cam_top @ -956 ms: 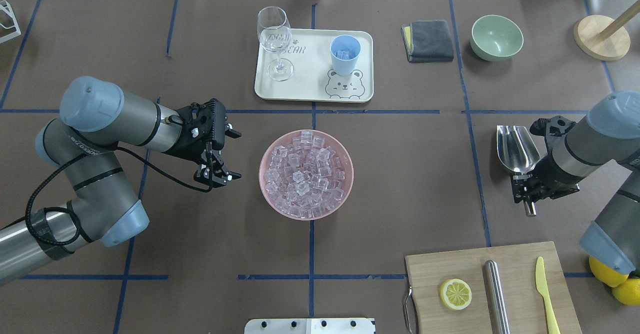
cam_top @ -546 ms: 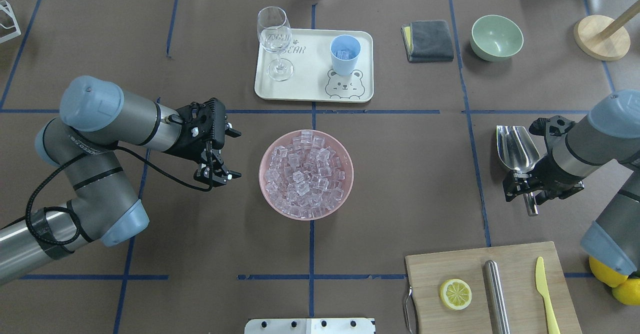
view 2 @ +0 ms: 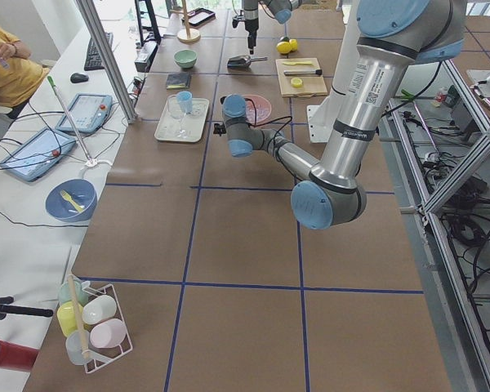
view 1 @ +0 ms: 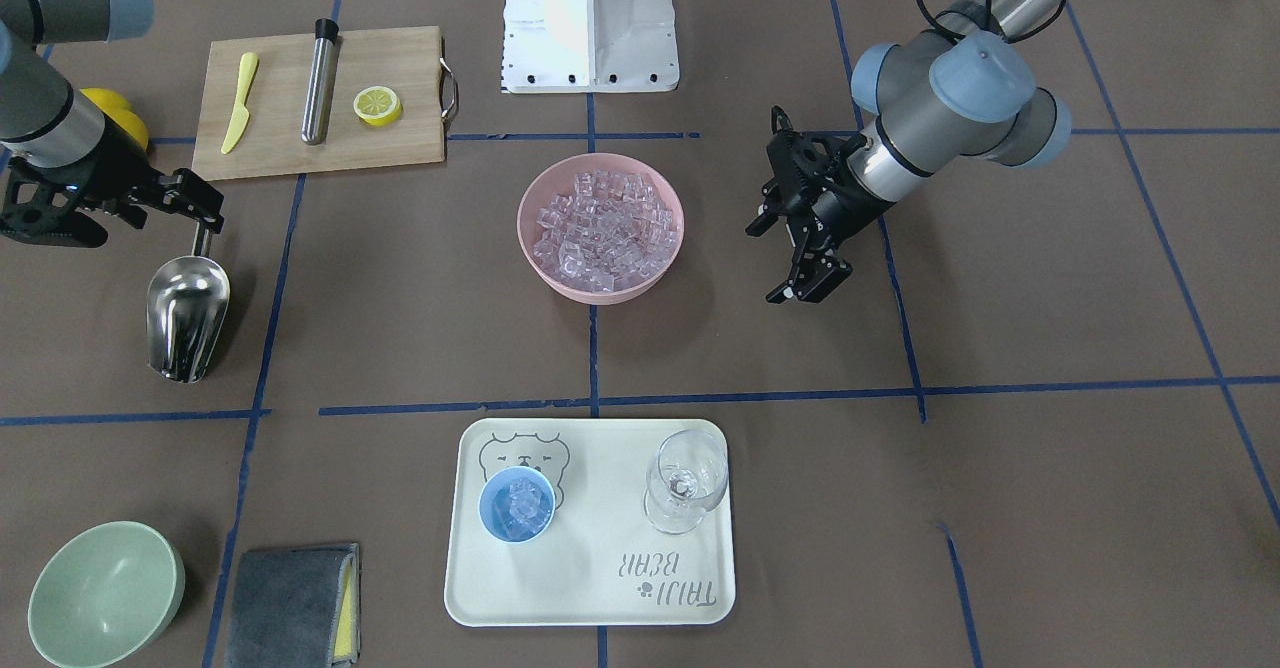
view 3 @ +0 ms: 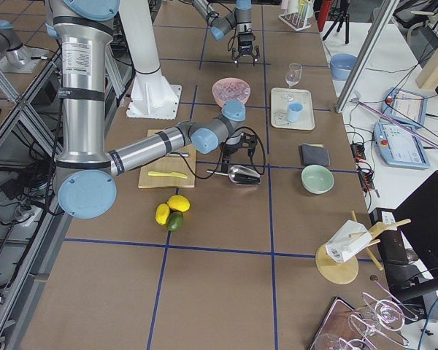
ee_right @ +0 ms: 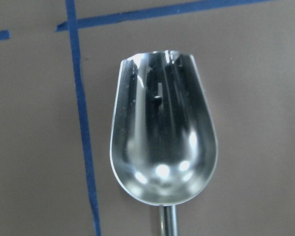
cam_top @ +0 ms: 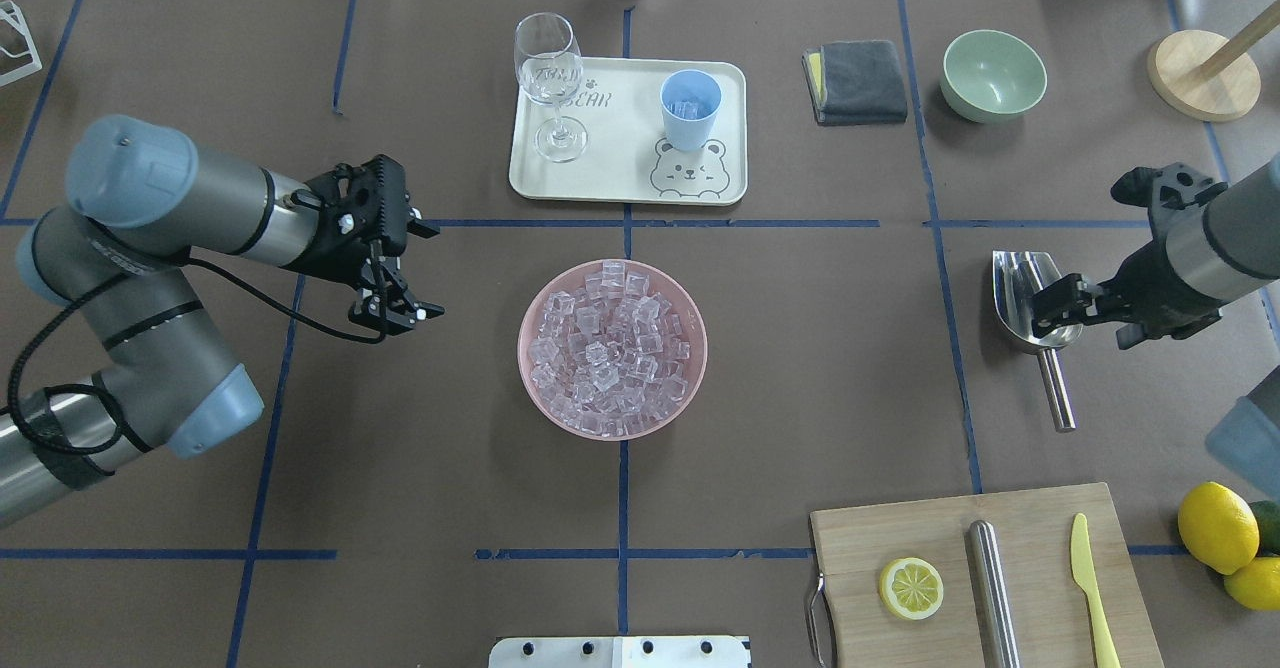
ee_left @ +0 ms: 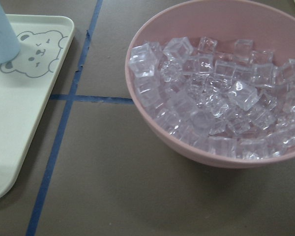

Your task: Put ice in cup with scoop

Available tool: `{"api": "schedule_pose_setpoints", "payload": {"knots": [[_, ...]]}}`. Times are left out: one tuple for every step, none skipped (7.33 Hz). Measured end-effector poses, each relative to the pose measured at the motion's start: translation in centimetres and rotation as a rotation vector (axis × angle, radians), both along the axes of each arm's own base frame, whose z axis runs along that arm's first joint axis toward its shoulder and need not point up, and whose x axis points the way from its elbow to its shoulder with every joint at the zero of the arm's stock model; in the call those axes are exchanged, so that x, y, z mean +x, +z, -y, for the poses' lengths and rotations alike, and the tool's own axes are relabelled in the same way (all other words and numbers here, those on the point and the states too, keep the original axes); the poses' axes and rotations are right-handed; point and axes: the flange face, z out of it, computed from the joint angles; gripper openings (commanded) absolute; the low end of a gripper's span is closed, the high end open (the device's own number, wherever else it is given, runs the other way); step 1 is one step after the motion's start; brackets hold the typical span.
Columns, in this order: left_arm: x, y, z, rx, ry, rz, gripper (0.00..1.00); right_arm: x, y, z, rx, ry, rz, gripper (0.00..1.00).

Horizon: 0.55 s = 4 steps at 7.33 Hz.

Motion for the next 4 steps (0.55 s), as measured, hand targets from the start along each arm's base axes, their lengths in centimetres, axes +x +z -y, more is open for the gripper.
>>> {"api": "schedule_pose_setpoints", "payload": {"knots": [[-4.5,2.0,1.9,-0.01,-0.063,0.022,1.0,2.5,1.0,0.8,0.037,0.003,-0.013,1.0],[-9.9,4.6,4.5,0.019,-0.138,0.071,1.0,5.1,2.4,1.4,0.074,-0.005,-0.031,1.0],[-14.6,7.3,7.2,0.11,-0.179,0.168,1.0,7.3,3.9,1.8,0.104,-0.018,-0.048,1.0],[-19.5,10.5,10.2,0.239,-0.186,0.336,1.0,8.6,4.9,2.0,0.124,-0.03,-0.059,1.0]]}}
